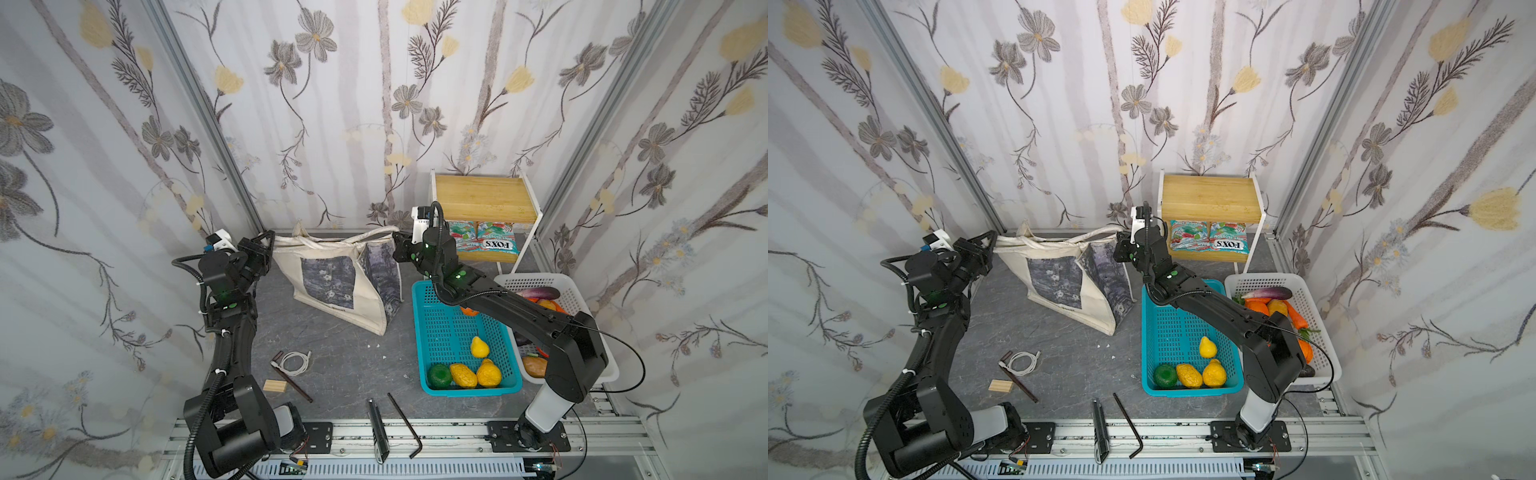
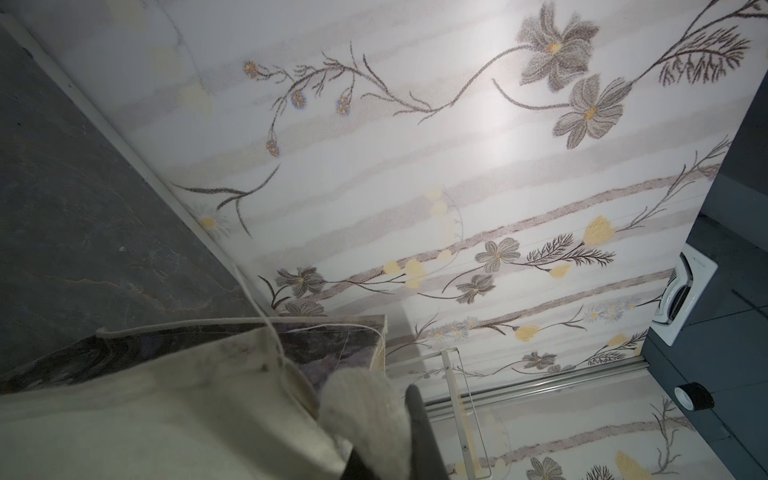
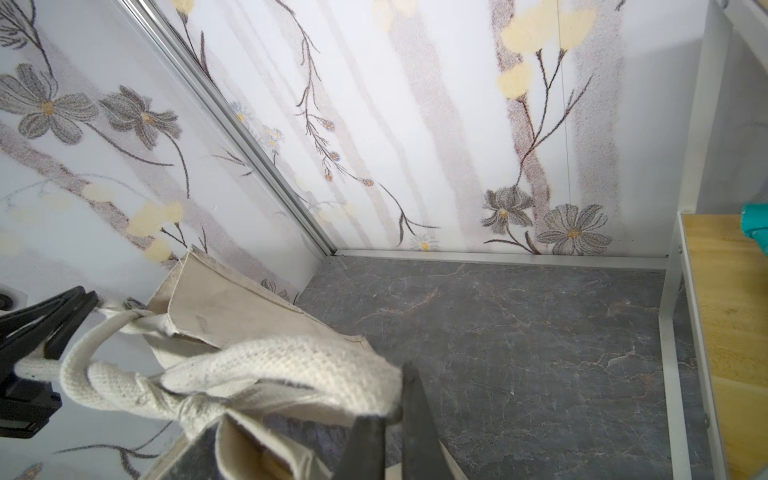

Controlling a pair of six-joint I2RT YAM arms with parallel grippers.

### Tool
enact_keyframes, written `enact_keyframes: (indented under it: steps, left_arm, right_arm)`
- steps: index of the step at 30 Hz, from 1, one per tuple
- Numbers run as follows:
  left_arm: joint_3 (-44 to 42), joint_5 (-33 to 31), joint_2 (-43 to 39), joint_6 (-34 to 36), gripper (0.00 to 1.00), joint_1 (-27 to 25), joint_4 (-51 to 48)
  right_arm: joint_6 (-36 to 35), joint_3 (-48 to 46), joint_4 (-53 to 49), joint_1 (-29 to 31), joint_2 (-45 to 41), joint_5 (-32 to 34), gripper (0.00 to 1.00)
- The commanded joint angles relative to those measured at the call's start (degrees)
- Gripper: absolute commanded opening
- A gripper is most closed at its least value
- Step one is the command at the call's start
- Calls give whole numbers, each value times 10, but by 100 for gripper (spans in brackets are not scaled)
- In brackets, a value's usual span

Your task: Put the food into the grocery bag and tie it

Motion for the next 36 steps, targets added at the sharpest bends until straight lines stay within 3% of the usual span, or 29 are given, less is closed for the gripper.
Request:
enact_keyframes:
  steps: [1, 8, 14, 17, 36]
  left_arm:
    - [9, -91, 15, 11, 0, 22, 42]
    - [-24, -101, 15, 21, 0, 36, 42]
    - [-55, -108, 4, 47, 0, 39, 42]
    - [-64, -109, -7, 58, 0, 48, 40]
    - [-93, -104, -30, 43, 0, 27, 41]
  right_arm:
    - [-36, 12, 0, -25, 6, 233, 0]
    - [-92, 19, -20, -29, 36, 300, 0]
    - [-58, 18, -33, -46, 42, 249, 0]
    - [-53, 35, -49, -65, 49, 145, 0]
    - [-77, 27, -37, -51, 39, 104, 0]
